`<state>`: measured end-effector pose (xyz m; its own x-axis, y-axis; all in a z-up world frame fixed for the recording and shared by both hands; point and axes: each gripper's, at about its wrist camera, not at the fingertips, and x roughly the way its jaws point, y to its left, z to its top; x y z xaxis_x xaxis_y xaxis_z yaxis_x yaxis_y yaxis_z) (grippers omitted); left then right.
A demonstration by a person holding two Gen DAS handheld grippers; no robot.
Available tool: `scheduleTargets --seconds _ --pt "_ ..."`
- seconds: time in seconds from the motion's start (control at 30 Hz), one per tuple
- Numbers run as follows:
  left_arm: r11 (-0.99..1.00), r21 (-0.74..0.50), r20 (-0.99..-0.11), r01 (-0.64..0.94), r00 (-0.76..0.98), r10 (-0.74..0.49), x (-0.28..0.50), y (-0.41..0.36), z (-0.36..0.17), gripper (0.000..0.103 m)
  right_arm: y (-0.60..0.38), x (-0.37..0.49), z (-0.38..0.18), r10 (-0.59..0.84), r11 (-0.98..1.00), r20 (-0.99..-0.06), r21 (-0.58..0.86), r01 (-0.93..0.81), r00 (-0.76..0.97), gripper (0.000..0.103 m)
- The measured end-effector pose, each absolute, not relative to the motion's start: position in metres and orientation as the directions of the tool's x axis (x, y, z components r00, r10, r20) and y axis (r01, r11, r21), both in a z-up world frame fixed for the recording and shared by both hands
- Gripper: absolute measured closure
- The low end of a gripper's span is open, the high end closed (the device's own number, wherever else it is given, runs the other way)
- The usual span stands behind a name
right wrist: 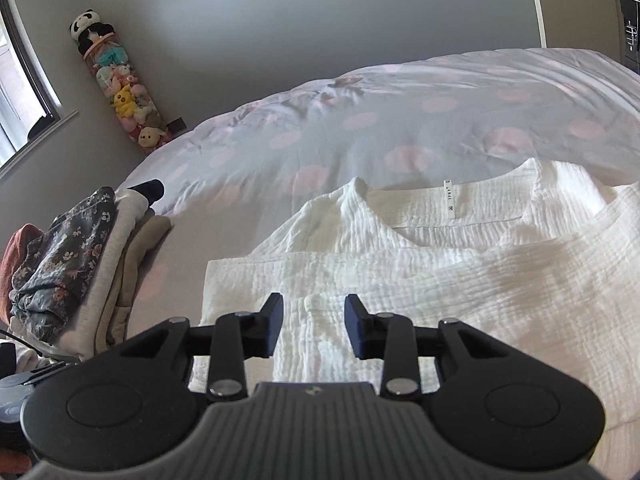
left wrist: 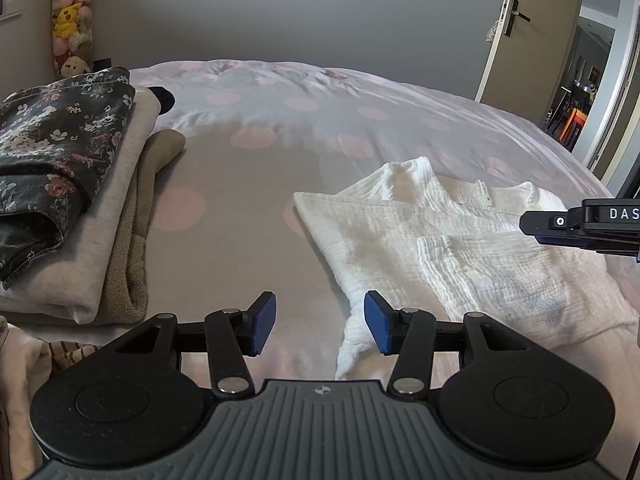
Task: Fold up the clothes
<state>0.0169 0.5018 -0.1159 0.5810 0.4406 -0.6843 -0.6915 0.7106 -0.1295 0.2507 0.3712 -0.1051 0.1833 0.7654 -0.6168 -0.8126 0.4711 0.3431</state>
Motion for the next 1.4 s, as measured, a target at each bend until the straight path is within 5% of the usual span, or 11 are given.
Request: scheduleTargets --seconds 0.23,0.4,0.67,1.03,1.13,1.2,1.4 --pt "0.766 -0.145 -0.673 -0.627 0.630 0.388 0.032 0.484 -0.115 0.056 0.269 0.278 -0.112 0.750 0.551 -0.596 0.322 -0.770 0.288 0.060" --pt "0.780 -0.133 -0.712 -0.611 0.607 0.353 0.058 0.479 -0.116 0.056 0.202 0.302 -0.138 0.621 0.686 -0.678 0.226 -0.692 0.394 0.060" --pt "0.806 -0.066 -0.756 -0.588 0.557 0.344 0.109 0.484 -0.121 0.054 0.161 0.313 -0.148 0.486 0.696 -0.672 -0.089 -0.712 0.559 0.050" --pt "0.767 -0.169 -0.807 -0.619 0.534 0.253 0.160 0.511 -0.146 0.059 0.198 0.314 -0.181 0.441 0.558 -0.608 -0.390 -0.733 0.660 0.052" --pt "0.782 -0.181 -0.811 -0.596 0.541 0.225 0.168 0.509 -0.151 0.089 0.210 0.309 -0.186 0.461 0.510 -0.583 -0.444 -0.737 0.670 0.056" --pt "0.791 -0.162 -0.804 -0.590 0.544 0.240 0.173 0.505 -0.149 0.096 0.206 0.315 -0.183 0.457 0.536 -0.588 -0.416 -0.734 0.667 0.086" --pt "0.815 -0.144 -0.792 -0.561 0.560 0.245 0.197 0.494 -0.137 0.097 0.188 0.340 -0.173 0.405 0.657 -0.602 -0.332 -0.677 0.688 0.093"
